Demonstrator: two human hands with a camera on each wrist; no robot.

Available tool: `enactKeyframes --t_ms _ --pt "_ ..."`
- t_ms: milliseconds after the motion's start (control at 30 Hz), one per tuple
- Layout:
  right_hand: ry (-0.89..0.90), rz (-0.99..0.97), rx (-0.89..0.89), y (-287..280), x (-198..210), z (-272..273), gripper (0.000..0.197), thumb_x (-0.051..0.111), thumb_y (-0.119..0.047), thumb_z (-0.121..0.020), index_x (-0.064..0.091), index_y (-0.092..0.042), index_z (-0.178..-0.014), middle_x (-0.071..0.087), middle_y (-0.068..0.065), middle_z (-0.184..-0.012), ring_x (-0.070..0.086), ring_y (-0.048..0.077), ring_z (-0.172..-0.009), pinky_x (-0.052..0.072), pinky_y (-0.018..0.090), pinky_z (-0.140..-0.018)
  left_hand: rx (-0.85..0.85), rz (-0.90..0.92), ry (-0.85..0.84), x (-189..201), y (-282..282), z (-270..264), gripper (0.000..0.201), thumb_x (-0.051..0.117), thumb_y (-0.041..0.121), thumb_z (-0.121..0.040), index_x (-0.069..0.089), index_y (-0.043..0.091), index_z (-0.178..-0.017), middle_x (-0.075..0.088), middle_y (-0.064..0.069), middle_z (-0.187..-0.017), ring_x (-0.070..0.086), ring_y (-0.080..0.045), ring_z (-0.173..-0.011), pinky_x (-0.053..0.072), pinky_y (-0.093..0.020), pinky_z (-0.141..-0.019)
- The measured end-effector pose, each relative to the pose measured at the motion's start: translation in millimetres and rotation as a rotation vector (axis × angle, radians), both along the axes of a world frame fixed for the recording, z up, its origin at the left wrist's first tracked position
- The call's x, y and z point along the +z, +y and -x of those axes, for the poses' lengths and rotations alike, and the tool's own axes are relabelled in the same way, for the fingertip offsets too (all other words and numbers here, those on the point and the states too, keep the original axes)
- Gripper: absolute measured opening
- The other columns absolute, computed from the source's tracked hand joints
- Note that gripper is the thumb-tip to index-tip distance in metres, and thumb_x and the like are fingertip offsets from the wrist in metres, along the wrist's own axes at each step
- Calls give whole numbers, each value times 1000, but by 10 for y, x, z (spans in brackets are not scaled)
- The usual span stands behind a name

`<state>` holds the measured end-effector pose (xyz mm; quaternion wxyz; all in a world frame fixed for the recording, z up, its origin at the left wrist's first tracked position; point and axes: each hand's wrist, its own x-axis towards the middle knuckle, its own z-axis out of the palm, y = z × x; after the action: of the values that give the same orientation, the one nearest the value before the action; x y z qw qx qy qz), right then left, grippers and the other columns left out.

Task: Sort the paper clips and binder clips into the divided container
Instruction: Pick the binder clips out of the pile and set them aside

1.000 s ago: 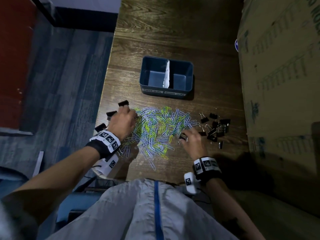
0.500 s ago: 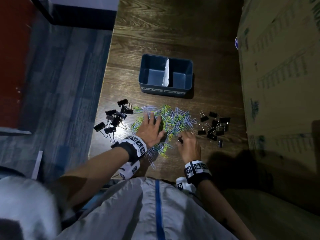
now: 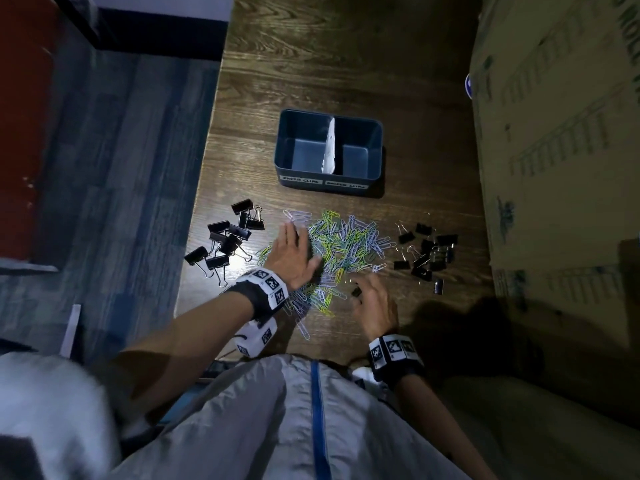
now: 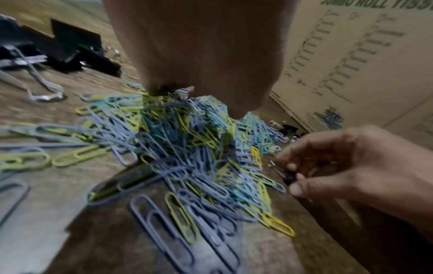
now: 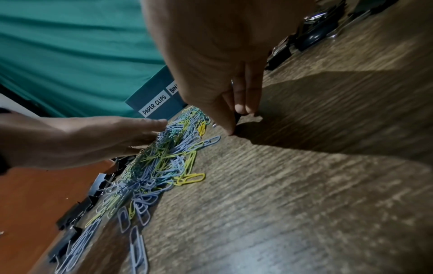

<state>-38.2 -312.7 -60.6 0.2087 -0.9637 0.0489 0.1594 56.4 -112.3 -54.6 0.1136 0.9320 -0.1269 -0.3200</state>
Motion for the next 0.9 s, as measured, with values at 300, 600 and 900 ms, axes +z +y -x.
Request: enactKeyframes --t_ms 300,600,900 --pt "100 -97 -29 -52 62 -20 32 75 -17 -71 64 -26 -99 63 -1 -104 65 24 -92 55 37 -75 -110 168 -133 155 -32 165 64 31 48 -100 19 10 -150 24 -18 -153 26 -32 -140 27 -51 -113" --pt "-168 -159 -523 -796 258 -483 26 77 0 -73 68 -15 -93 61 10 -101 62 23 -79 51 32 -72 -81 -122 -245 272 583 335 63 59 25 -91 30 5 -143 40 -18 -140 45 -30 -119 45 -40 -98" --pt "-204 -176 -514 -818 291 -578 16 73 -4 -80 69 -8 -95 64 5 -86 61 22 -74 44 24 -68 -106 -193 -93 200 305 300 97 70 10 -83 1 -1 -151 1 -22 -158 17 -35 -144 24 -40 -116"
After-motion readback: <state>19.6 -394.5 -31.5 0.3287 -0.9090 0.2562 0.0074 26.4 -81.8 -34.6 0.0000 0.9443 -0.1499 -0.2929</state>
